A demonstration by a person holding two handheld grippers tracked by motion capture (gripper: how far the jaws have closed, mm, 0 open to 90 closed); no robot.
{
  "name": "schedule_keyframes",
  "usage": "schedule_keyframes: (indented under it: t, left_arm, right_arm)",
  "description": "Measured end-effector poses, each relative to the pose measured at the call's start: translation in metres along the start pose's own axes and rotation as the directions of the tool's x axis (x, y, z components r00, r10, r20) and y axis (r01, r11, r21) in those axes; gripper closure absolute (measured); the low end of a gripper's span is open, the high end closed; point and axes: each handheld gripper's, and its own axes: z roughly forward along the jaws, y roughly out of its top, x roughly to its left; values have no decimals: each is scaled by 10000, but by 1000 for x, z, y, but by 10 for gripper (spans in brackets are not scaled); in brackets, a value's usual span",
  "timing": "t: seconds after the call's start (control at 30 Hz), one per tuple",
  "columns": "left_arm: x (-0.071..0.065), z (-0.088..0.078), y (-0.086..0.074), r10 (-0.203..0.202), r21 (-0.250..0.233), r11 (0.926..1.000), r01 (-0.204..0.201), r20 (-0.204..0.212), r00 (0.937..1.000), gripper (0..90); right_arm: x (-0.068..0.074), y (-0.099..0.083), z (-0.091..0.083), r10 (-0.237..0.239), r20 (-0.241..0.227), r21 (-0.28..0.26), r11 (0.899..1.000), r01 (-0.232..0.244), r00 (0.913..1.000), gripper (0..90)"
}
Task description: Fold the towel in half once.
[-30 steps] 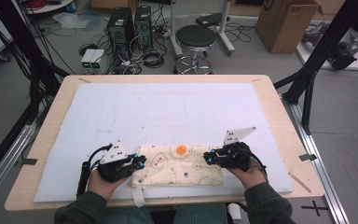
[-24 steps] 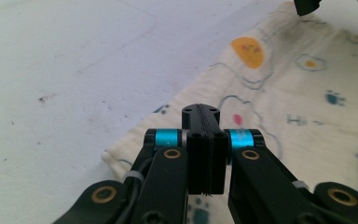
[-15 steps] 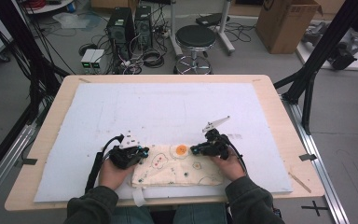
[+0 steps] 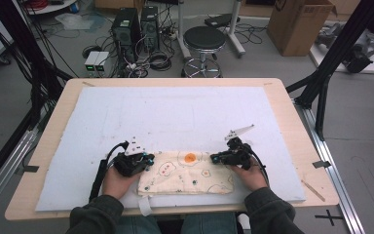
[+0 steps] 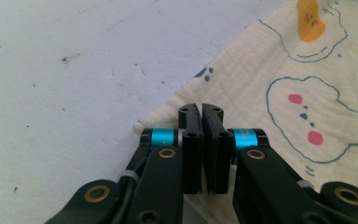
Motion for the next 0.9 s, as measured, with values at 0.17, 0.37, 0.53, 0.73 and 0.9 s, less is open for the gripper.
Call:
schedule_keyframes:
  t: [0.17,0.37,0.53,0.73,0.9]
  left_arm:
    - [0,0,0,28,11,10000,-28,-36,10000,861]
    - [0,0,0,-15,-13,10000,15,35,10000,861]
    - [1,0,0,-53,-13,10000,53,64,10000,860]
    - [1,0,-1,-55,-47,10000,55,55,10000,860]
    - [1,0,-1,-121,-94,9999,122,98,9999,859]
  right_arm:
    - [-5,-9,-11,75,17,-277,9996,-74,10000,847]
    - [-5,-2,-20,5,339,-864,9963,24,9994,847]
    - [-12,-7,-13,46,643,-205,9998,-33,9979,849]
    - [-18,-15,-20,285,628,-445,9987,-257,9976,856]
    - [-18,-20,-24,326,671,-568,9980,-288,9972,856]
